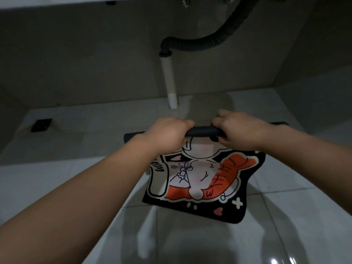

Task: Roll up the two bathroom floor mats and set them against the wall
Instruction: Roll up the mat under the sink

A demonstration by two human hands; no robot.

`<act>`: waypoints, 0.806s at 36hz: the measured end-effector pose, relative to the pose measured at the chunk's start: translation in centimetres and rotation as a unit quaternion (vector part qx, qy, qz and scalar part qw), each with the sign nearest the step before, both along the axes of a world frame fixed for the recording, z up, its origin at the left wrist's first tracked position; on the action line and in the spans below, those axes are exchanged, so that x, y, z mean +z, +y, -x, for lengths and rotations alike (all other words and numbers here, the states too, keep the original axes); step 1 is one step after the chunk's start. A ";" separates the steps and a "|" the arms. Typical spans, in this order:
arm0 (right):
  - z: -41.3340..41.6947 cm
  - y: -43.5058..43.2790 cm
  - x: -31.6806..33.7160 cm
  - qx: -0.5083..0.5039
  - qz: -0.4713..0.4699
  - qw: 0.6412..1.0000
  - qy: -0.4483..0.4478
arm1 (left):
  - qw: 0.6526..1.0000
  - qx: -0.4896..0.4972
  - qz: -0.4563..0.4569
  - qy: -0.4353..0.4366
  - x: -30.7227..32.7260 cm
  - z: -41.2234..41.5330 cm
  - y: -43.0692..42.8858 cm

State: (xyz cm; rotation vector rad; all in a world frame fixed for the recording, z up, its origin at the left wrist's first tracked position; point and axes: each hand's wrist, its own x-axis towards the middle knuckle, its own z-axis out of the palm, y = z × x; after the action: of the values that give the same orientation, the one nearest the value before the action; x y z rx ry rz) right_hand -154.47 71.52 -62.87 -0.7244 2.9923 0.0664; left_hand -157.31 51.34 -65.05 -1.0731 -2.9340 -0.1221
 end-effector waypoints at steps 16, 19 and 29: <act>-0.5 0.2 -1.0 0.136 -0.076 0.981 0.119 | 0.993 0.048 -0.002 -0.110 0.5 -0.5 0.3; -0.1 0.7 -0.3 0.098 -0.037 0.994 0.032 | 1.000 0.021 0.014 -0.011 -0.3 -0.8 0.3; 0.4 0.9 0.3 -0.008 0.045 0.988 -0.147 | 0.998 0.008 0.020 0.051 0.2 -1.3 1.7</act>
State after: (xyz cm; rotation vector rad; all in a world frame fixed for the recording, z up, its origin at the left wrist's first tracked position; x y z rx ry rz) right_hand -154.83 72.46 -62.59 -0.6526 2.7324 -0.1646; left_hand -156.00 53.05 -64.80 -1.0272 -2.8645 -0.0089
